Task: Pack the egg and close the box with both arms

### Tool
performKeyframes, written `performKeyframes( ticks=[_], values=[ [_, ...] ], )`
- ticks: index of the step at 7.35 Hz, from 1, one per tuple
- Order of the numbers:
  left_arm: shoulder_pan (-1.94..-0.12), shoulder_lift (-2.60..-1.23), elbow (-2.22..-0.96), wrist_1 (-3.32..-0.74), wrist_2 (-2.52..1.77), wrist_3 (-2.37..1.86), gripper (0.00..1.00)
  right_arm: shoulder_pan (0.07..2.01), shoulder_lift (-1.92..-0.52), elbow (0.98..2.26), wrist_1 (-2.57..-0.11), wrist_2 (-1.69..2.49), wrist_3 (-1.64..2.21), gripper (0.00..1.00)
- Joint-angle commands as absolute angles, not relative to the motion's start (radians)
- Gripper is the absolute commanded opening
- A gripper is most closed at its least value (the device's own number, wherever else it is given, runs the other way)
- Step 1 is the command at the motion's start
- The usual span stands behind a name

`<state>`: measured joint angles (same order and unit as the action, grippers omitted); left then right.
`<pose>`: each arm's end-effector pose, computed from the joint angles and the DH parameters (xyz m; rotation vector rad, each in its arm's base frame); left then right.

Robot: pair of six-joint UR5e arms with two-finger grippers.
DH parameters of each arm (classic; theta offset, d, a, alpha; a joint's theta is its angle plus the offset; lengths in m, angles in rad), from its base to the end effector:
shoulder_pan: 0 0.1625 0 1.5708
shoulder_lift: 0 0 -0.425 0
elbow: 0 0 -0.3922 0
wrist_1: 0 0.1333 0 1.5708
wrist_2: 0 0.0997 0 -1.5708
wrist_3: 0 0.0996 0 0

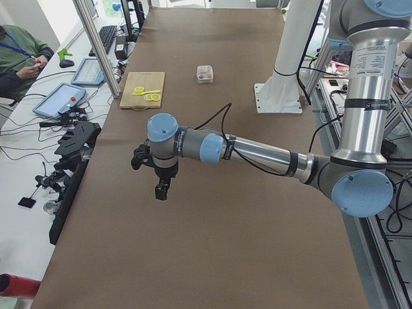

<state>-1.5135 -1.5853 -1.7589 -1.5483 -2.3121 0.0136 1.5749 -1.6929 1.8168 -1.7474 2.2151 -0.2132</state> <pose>-0.0372 -0.5045 0.5630 0.1557 0.7433 0.1342 0.0753 -0.4325 0.6206 0.0193 -0.6468 -0.1848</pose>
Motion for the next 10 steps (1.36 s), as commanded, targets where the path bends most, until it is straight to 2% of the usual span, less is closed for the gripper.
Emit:
performKeyframes(
  ticks=[1,3,10],
  values=[
    [-1.542,-1.511,-1.753,-1.572,-2.341,0.020,0.99,1.582,-1.741,1.815,-1.744,2.210,-0.213,1.00],
    [-1.563,-1.454,-1.776,-1.572,-2.339,0.011,0.99,1.580,-1.746,1.793,-1.743,2.210,-0.210,1.00],
    [-1.557,-1.417,-1.786,-1.601,-2.335,0.017,0.99,1.580,-1.743,1.773,-1.700,2.217,-0.213,1.00]
  ],
)
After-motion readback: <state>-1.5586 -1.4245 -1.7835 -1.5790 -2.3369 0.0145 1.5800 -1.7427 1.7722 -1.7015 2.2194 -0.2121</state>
